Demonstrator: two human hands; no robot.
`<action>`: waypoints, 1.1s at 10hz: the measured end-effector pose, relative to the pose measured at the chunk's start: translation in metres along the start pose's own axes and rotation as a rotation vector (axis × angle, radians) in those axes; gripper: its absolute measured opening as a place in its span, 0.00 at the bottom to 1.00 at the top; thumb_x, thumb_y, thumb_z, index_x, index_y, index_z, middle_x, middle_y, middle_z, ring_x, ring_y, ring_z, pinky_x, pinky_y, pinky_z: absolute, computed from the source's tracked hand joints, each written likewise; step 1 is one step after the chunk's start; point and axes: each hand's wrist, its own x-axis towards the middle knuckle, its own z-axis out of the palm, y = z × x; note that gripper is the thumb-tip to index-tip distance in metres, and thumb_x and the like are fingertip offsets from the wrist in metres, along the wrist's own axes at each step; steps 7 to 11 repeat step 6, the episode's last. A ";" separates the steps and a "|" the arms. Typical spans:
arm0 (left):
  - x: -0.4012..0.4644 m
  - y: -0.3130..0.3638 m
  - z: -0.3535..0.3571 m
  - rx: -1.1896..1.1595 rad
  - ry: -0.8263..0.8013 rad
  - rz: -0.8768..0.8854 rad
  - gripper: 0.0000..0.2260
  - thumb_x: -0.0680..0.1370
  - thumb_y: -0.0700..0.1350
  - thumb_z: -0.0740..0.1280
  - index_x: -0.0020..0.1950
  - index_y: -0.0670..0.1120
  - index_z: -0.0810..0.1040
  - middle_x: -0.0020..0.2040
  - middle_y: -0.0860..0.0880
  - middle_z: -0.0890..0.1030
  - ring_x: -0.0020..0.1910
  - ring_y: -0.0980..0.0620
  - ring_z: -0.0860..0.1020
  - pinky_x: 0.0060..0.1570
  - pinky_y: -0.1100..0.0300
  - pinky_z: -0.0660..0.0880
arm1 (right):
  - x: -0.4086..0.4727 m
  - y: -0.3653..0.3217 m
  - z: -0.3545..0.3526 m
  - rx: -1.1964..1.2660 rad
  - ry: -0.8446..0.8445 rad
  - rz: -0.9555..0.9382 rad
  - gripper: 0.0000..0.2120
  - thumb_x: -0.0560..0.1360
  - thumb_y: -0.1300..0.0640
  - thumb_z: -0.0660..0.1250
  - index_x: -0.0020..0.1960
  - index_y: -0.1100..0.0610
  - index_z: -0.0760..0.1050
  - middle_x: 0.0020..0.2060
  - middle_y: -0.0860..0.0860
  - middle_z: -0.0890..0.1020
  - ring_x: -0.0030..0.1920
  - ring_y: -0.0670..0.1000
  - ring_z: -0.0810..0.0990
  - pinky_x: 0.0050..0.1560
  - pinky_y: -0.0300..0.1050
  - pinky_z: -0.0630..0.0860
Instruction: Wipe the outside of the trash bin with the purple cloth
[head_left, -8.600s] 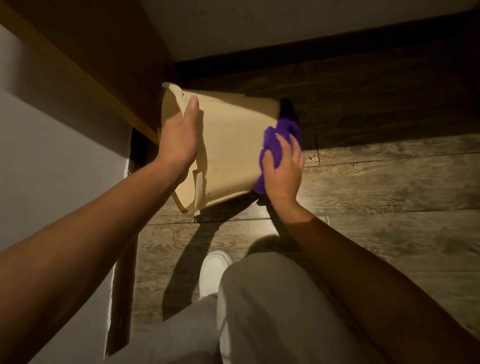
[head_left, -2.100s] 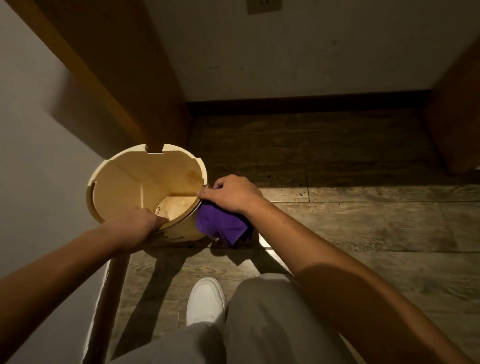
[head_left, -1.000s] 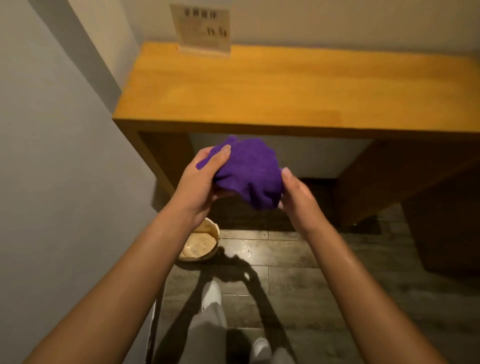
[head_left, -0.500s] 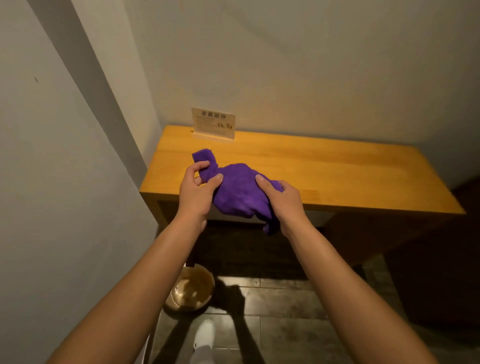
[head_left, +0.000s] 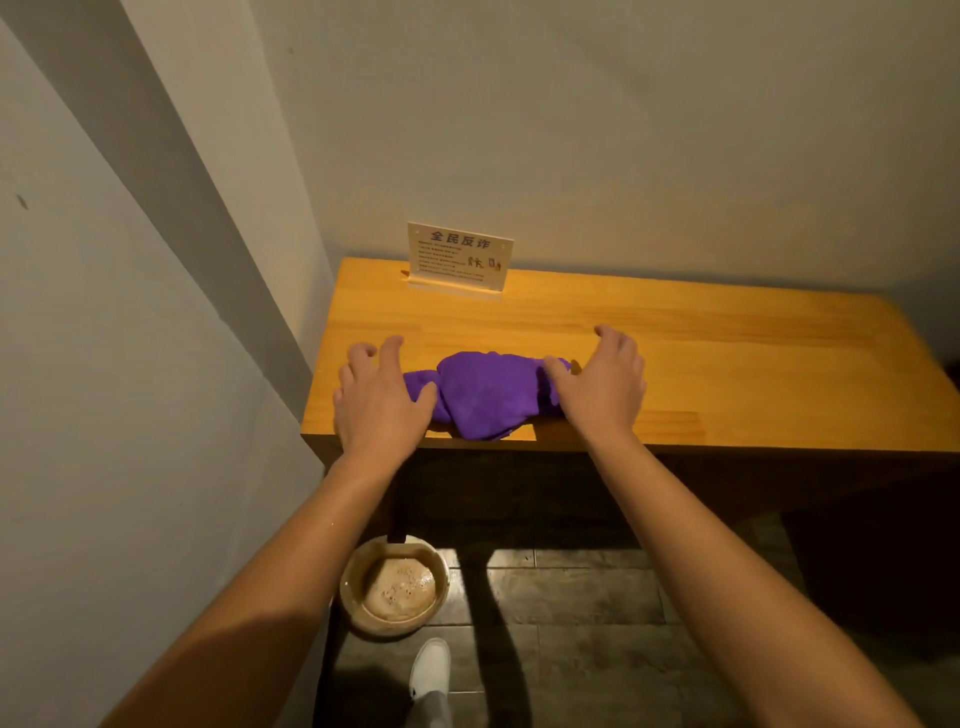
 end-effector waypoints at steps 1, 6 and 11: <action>0.006 0.006 0.003 0.070 -0.012 0.000 0.31 0.76 0.66 0.63 0.69 0.45 0.72 0.62 0.42 0.77 0.60 0.40 0.77 0.53 0.45 0.75 | -0.005 -0.004 0.000 -0.024 -0.066 0.003 0.37 0.77 0.30 0.66 0.74 0.56 0.70 0.67 0.54 0.79 0.66 0.58 0.78 0.62 0.58 0.78; 0.033 -0.003 0.031 -0.114 -0.202 -0.043 0.14 0.75 0.56 0.73 0.56 0.50 0.77 0.51 0.47 0.83 0.54 0.44 0.78 0.52 0.50 0.73 | -0.009 -0.012 0.027 0.218 -0.295 0.170 0.22 0.75 0.42 0.77 0.60 0.55 0.76 0.53 0.51 0.82 0.52 0.54 0.81 0.47 0.47 0.76; 0.033 -0.003 0.031 -0.114 -0.202 -0.043 0.14 0.75 0.56 0.73 0.56 0.50 0.77 0.51 0.47 0.83 0.54 0.44 0.78 0.52 0.50 0.73 | -0.009 -0.012 0.027 0.218 -0.295 0.170 0.22 0.75 0.42 0.77 0.60 0.55 0.76 0.53 0.51 0.82 0.52 0.54 0.81 0.47 0.47 0.76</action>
